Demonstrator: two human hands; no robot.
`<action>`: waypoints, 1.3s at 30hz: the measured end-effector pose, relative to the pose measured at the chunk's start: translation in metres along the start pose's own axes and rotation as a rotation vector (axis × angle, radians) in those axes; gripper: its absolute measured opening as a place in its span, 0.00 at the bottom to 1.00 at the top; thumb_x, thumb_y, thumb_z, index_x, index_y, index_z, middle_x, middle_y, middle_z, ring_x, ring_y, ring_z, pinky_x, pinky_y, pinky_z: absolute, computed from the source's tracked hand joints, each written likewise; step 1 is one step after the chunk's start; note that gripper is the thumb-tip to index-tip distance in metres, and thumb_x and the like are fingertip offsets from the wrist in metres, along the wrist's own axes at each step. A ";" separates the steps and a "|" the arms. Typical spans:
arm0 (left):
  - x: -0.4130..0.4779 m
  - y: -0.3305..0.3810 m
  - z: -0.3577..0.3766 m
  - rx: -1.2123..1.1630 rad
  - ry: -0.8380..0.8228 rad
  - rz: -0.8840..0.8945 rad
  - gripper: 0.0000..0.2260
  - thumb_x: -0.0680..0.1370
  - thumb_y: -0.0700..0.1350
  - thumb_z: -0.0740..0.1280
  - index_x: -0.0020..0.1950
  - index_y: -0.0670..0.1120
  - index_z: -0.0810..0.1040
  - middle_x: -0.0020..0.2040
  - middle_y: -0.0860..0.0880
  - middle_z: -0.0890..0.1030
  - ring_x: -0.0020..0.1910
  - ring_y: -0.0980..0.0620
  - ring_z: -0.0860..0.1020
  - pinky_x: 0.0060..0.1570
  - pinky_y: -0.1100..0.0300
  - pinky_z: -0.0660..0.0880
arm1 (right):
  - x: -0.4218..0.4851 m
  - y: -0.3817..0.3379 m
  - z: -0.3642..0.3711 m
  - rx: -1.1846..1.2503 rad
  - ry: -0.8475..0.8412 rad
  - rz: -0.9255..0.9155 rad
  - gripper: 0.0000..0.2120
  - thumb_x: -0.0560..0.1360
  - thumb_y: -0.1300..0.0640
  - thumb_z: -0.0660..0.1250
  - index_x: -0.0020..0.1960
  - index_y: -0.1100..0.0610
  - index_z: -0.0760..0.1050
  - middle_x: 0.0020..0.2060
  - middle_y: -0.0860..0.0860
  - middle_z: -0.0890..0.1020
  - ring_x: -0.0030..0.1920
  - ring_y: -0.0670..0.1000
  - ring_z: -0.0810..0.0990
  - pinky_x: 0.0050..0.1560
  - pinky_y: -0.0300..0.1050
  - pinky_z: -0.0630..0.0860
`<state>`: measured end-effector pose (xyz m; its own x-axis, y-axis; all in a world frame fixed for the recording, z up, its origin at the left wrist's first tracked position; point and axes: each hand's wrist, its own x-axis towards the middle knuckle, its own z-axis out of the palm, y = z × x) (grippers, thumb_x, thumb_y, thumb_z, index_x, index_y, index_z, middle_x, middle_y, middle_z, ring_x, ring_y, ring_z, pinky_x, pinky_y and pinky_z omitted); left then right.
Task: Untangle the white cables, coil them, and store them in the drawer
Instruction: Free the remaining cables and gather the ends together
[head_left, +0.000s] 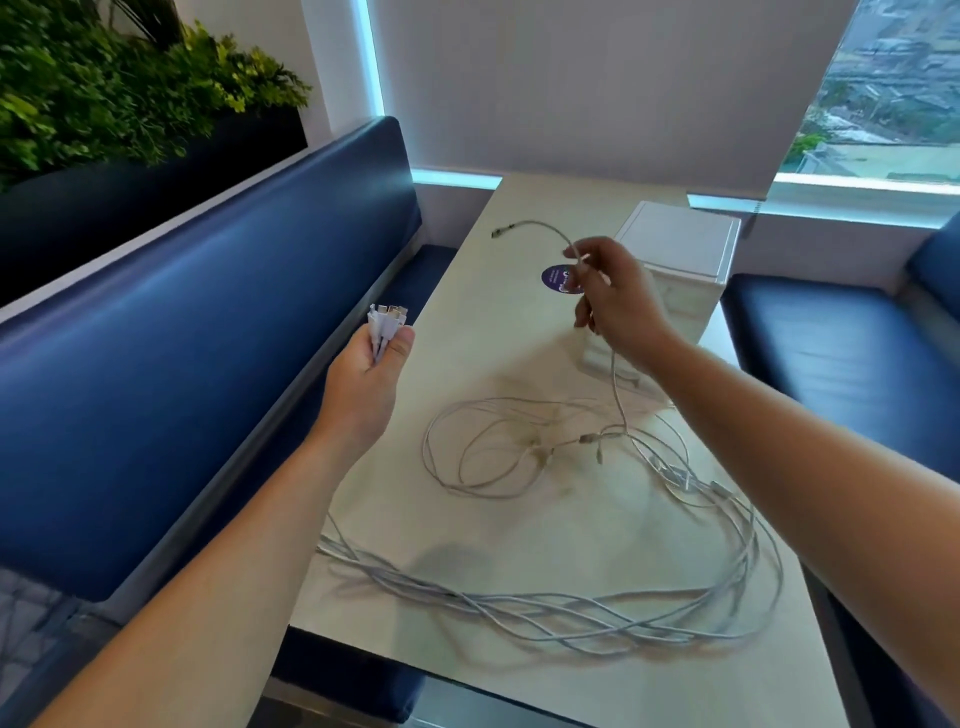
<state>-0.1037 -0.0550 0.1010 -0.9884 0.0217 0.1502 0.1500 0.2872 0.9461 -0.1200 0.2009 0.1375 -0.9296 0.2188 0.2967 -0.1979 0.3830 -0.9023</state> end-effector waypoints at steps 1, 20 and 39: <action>0.001 0.002 -0.002 -0.035 0.000 -0.011 0.12 0.82 0.53 0.61 0.39 0.53 0.68 0.32 0.55 0.67 0.29 0.57 0.65 0.30 0.65 0.64 | 0.002 -0.011 -0.001 0.053 -0.007 0.001 0.08 0.80 0.62 0.57 0.50 0.52 0.73 0.38 0.51 0.77 0.24 0.47 0.73 0.23 0.35 0.66; 0.007 0.020 0.001 -0.572 -0.003 -0.292 0.12 0.84 0.50 0.59 0.45 0.45 0.73 0.30 0.52 0.72 0.23 0.59 0.62 0.24 0.66 0.59 | -0.066 -0.031 0.064 0.538 -0.216 0.211 0.11 0.77 0.69 0.63 0.46 0.55 0.78 0.40 0.50 0.81 0.41 0.47 0.80 0.45 0.41 0.79; 0.000 0.033 -0.004 -0.660 -0.040 -0.179 0.06 0.83 0.46 0.61 0.55 0.51 0.77 0.50 0.50 0.81 0.40 0.57 0.71 0.39 0.63 0.68 | -0.088 -0.027 0.093 0.287 -0.533 0.339 0.07 0.80 0.65 0.58 0.47 0.59 0.74 0.33 0.54 0.77 0.28 0.52 0.79 0.30 0.41 0.76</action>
<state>-0.0991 -0.0494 0.1333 -0.9974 0.0677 -0.0232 -0.0457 -0.3537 0.9343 -0.0623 0.0879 0.1068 -0.9662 -0.2142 -0.1435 0.1238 0.1025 -0.9870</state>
